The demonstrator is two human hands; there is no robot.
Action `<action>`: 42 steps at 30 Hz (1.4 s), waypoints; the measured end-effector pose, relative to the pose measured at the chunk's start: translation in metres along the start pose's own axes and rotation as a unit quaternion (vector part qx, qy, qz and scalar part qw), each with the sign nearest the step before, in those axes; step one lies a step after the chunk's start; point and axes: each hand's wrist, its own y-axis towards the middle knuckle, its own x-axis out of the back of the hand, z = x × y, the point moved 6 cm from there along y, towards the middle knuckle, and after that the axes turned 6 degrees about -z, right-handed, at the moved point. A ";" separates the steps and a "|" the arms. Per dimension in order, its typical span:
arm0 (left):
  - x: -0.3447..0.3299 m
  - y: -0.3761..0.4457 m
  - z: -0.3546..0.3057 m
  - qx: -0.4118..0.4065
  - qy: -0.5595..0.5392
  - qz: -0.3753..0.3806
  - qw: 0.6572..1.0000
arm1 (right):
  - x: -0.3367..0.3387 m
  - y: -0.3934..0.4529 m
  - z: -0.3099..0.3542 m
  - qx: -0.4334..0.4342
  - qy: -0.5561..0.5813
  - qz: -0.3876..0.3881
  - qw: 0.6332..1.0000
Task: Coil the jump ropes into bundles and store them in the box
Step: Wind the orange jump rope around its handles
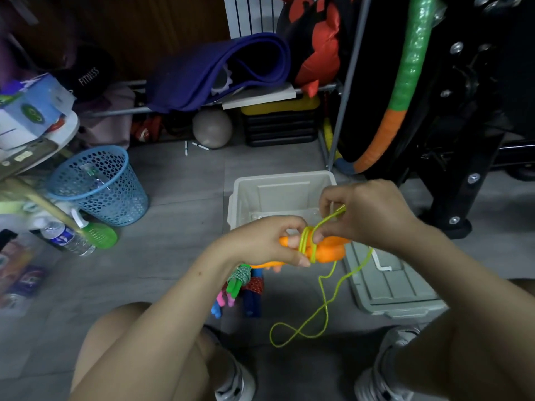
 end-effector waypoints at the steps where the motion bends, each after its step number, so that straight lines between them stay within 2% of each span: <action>1: -0.003 -0.002 -0.004 -0.003 -0.017 0.030 0.999 | -0.005 0.001 -0.008 -0.046 0.068 0.074 0.994; 2: -0.006 -0.005 -0.007 -0.004 -0.039 0.058 0.998 | -0.014 0.001 -0.013 -0.086 0.196 0.153 0.965; 3: -0.010 -0.007 -0.011 -0.002 -0.064 0.087 0.994 | -0.022 -0.002 -0.015 -0.118 0.324 0.210 0.915; 4: -0.014 -0.010 -0.013 -0.001 -0.084 0.110 0.990 | -0.028 -0.005 -0.014 -0.143 0.405 0.246 0.869; 5: -0.016 -0.013 -0.015 -0.006 -0.099 0.126 0.987 | -0.033 -0.009 -0.011 -0.158 0.449 0.269 0.837; 9: -0.009 -0.014 -0.012 -0.020 -0.178 0.103 0.978 | -0.045 -0.020 -0.004 -0.228 0.600 0.251 0.725; 12: -0.001 -0.014 -0.011 -0.032 -0.240 0.081 0.967 | -0.050 -0.024 -0.009 -0.284 0.637 0.221 0.682; 14: 0.003 -0.013 -0.008 -0.043 -0.271 0.065 0.959 | -0.053 -0.026 -0.014 -0.308 0.633 0.215 0.677; 17: 0.006 -0.013 -0.005 -0.039 -0.295 0.038 0.954 | -0.051 -0.026 -0.016 -0.293 0.631 0.207 0.688; 20: 0.010 -0.013 -0.005 -0.020 -0.321 -0.021 0.947 | -0.044 -0.023 -0.013 -0.266 0.649 0.151 0.697; 25: 0.010 -0.012 -0.005 -0.019 -0.363 -0.072 0.929 | -0.036 -0.026 -0.008 -0.197 0.591 0.107 0.775; 29: 0.009 -0.012 -0.008 -0.034 -0.398 -0.087 0.913 | -0.041 -0.025 -0.010 -0.202 0.574 0.100 0.788; 33: 0.005 -0.002 -0.001 -0.012 -0.408 -0.143 0.902 | -0.053 -0.026 -0.013 -0.269 0.585 0.019 0.765; 35: 0.003 0.002 0.001 0.007 -0.407 -0.168 0.898 | -0.062 -0.029 -0.009 -0.298 0.605 0.018 0.738; 39: 0.002 0.007 0.001 0.019 -0.402 -0.172 0.899 | -0.075 -0.034 -0.002 -0.348 0.650 0.036 0.675; 42: 0.005 0.008 0.004 0.023 -0.378 -0.178 0.908 | -0.075 -0.034 0.003 -0.342 0.675 0.052 0.651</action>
